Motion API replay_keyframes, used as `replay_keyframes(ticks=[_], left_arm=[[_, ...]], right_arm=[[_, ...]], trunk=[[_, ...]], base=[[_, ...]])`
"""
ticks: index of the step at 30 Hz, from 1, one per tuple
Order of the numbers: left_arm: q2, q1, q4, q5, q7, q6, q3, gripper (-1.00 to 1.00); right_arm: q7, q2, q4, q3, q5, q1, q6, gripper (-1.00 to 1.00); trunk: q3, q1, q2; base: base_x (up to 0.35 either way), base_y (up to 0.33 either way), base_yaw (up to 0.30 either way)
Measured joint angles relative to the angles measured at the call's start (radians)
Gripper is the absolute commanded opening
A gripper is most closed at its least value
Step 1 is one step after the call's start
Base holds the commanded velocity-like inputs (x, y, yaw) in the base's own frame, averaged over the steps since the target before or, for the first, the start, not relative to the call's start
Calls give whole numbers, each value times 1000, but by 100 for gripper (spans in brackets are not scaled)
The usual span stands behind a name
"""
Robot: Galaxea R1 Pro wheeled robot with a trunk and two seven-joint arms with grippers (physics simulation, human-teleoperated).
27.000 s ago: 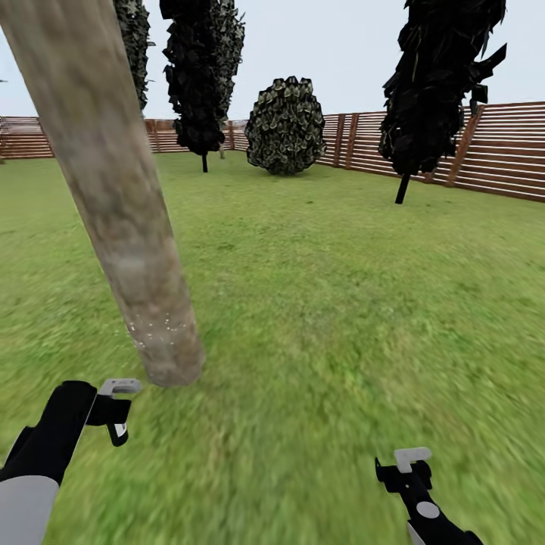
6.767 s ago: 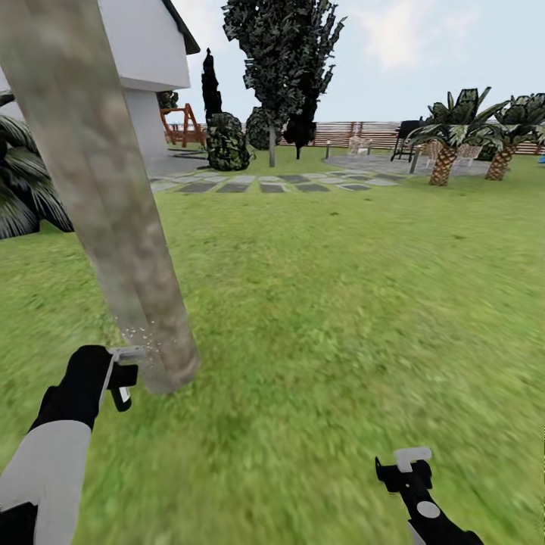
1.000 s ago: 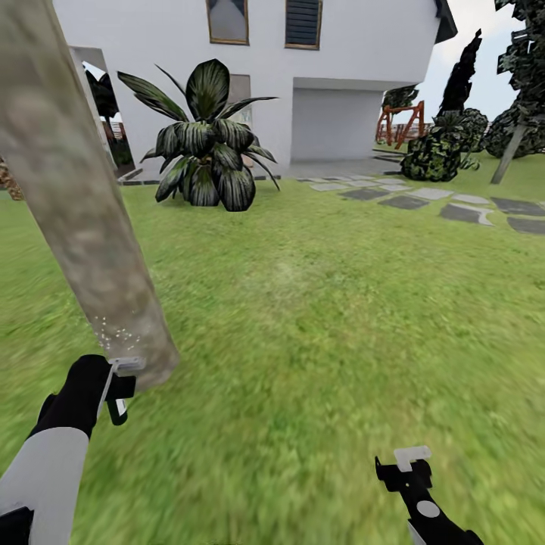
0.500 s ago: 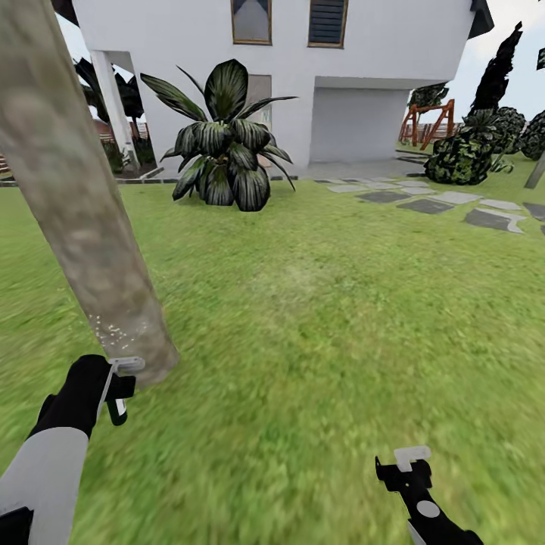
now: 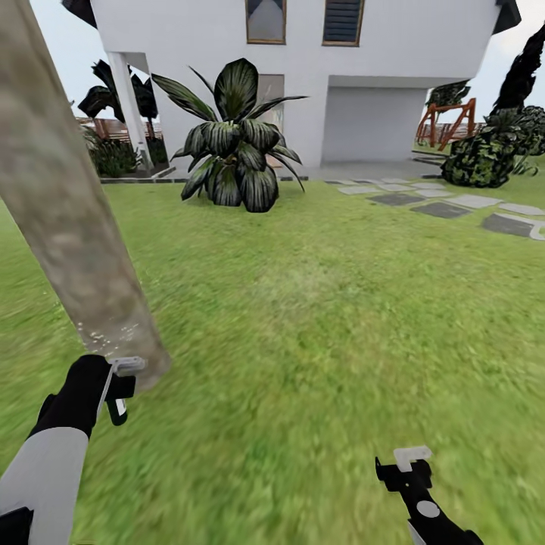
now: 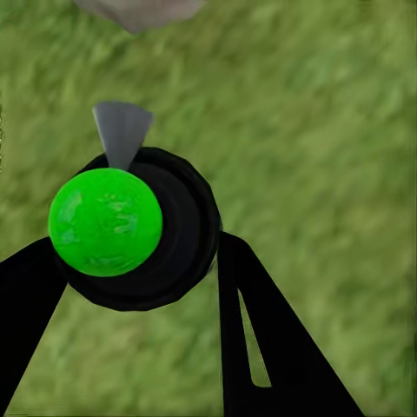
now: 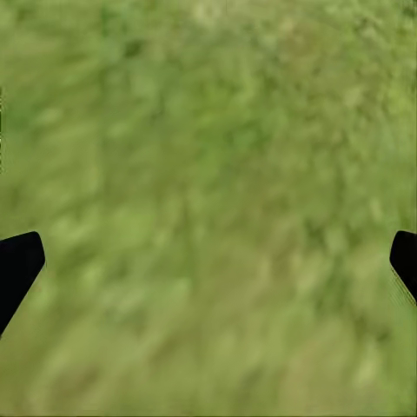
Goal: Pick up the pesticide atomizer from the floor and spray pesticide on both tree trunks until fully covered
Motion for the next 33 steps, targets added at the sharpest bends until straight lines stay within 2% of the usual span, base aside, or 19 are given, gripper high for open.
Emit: replay_keyframes(ticks=[9, 14, 19, 24, 27, 33], left_arm=[[-5, -19, -17, 2, -2, 12, -1, -100], [-15, -29, -45, 2, -1, 14, -7, -100], [-7, -34, -56, -1, -1, 15, -8, -100], [-1, -35, -61, -2, -1, 16, -7, -100], [-6, -36, -121, -2, -1, 29, -7, -100], [-14, -33, -135, -8, -1, 32, -9, -100]], right_arm=[[0, 0, 1, 0, 0, 1, 0, 100], [-1, 0, 1, 0, 0, 0, 0, 100], [-1, -1, 1, 0, 1, 0, 0, 100], [-1, -2, 1, 0, 1, 0, 0, 100], [-1, 0, 1, 0, 1, 0, 0, 100], [-1, 0, 1, 0, 0, 0, 0, 100]], trunk=[[0, 0, 0], [0, 0, 0], [0, 0, 0], [0, 0, 0], [0, 0, 0], [0, 0, 0]], base=[[16, -17, 275], [35, 0, 42], [309, 0, 1], [75, 0, 1], [3, 0, 205], [6, -29, 226]])
